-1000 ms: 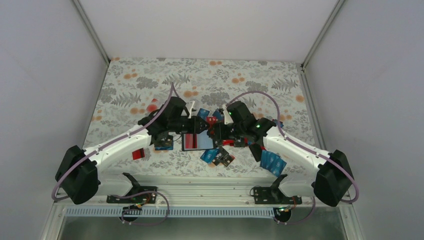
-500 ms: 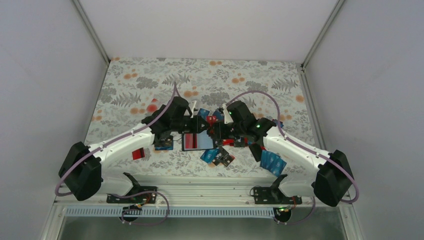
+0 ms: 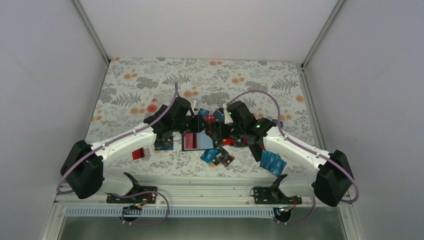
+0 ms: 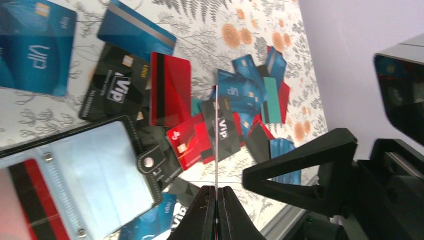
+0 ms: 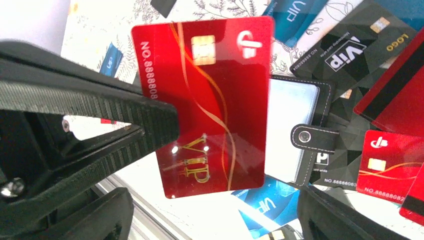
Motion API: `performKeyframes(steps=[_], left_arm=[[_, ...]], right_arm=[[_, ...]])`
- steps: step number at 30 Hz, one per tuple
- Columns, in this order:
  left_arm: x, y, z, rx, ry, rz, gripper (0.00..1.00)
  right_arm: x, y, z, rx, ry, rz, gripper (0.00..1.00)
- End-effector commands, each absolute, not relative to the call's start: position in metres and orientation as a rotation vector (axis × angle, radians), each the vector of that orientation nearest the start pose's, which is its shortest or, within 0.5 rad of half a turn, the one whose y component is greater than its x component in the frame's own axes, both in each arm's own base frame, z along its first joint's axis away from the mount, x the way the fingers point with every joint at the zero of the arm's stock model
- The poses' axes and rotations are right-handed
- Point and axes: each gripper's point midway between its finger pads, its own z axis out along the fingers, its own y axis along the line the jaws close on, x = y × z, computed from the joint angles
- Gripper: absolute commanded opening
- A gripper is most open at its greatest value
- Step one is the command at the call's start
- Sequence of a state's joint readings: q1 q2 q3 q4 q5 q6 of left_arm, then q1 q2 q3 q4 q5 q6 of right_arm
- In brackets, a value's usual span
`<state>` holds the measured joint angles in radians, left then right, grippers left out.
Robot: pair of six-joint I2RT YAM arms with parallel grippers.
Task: Put the credit cards into the card holder
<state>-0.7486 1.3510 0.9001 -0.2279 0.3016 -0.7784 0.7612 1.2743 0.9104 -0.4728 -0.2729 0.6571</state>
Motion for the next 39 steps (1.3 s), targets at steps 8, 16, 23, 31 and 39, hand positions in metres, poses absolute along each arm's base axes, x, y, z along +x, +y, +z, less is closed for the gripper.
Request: performKeyframes(steps=[8,16,23,31,39], left_arm=[[0.252,-0.252,0.128,0.049,2.514,-0.828,0.02],[0.263,-0.237,0.110,0.007,2.482,-0.818,0.02],[0.272,-0.238,0.096,0.014,2.484,-0.835,0.02],[0.271,-0.244,0.079,0.020,2.504,-0.889,0.02],[0.265,-0.249,0.065,-0.010,2.524,-0.954,0.02]], right_arm=[[0.219,0.277,0.134,-0.296,2.602,0.921,0.81],[0.224,0.280,0.100,-0.263,2.662,0.904,0.67],[0.227,0.287,0.074,-0.233,2.740,0.906,0.53],[0.228,0.281,0.047,-0.190,2.820,0.828,0.44],[0.222,0.264,0.024,-0.112,2.875,0.769,0.32]])
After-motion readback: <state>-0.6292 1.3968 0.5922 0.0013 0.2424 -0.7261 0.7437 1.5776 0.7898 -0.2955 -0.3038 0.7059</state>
